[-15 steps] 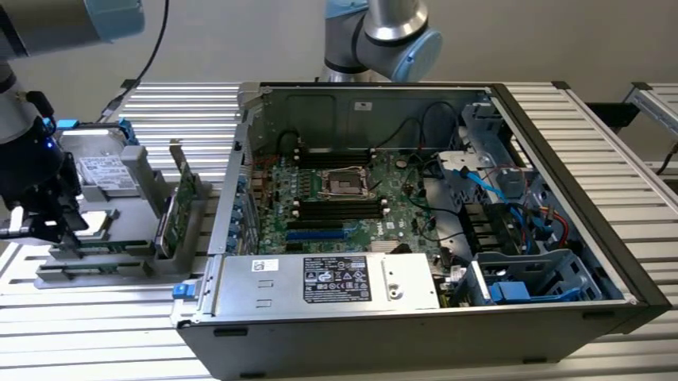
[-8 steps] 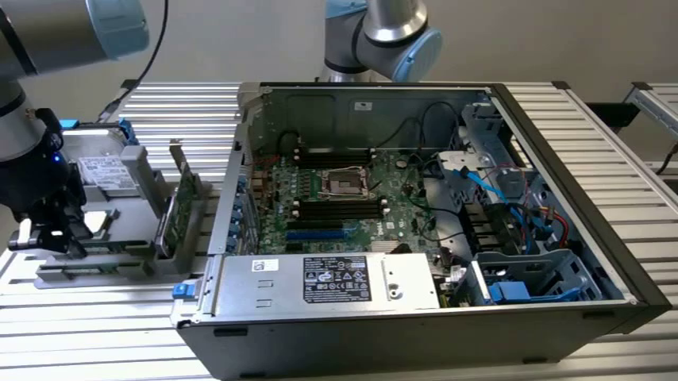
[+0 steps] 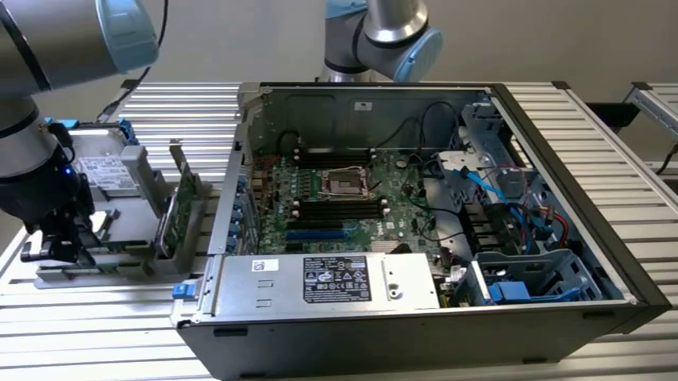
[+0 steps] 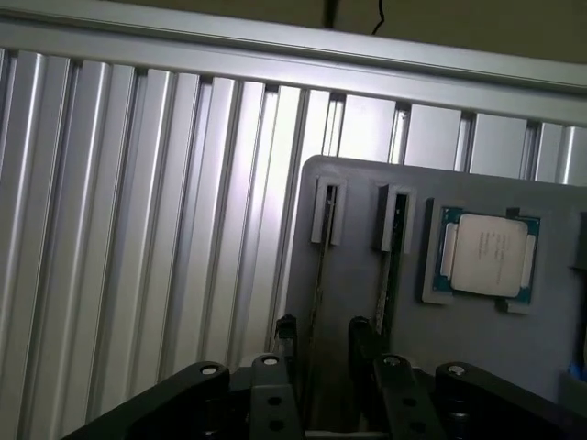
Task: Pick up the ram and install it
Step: 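Pick up the ram and move it above insertion slot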
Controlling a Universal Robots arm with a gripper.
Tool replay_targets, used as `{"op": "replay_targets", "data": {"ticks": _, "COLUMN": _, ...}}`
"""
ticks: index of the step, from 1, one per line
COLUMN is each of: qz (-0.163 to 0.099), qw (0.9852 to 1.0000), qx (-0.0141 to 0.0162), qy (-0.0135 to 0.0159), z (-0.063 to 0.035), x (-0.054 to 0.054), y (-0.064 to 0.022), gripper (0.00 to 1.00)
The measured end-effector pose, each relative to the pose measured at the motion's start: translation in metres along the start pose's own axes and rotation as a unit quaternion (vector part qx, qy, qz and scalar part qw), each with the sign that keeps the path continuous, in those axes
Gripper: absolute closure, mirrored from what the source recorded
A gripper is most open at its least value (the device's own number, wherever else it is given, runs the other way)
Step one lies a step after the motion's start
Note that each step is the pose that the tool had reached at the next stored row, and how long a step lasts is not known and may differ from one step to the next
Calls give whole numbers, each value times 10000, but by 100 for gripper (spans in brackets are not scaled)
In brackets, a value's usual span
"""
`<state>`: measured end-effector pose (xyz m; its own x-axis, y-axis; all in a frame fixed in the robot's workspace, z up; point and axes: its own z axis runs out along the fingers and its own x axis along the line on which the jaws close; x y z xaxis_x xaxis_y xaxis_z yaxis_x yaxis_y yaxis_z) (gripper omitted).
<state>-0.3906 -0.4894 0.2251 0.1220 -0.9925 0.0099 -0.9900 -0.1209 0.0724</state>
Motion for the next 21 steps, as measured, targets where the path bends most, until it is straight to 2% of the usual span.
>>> {"op": "replay_targets", "data": {"ticks": 8, "qz": 29, "qw": 10000, "qx": -1, "qy": -2, "z": 144, "x": 21, "y": -31, "gripper": 64}}
{"op": "replay_targets", "data": {"ticks": 16, "qz": 339, "qw": 9994, "qx": -3, "qy": -25, "z": 286, "x": 21, "y": -51, "gripper": 64}}
{"op": "replay_targets", "data": {"ticks": 21, "qz": 407, "qw": 9992, "qx": -5, "qy": -32, "z": 297, "x": 21, "y": -52, "gripper": 64}}
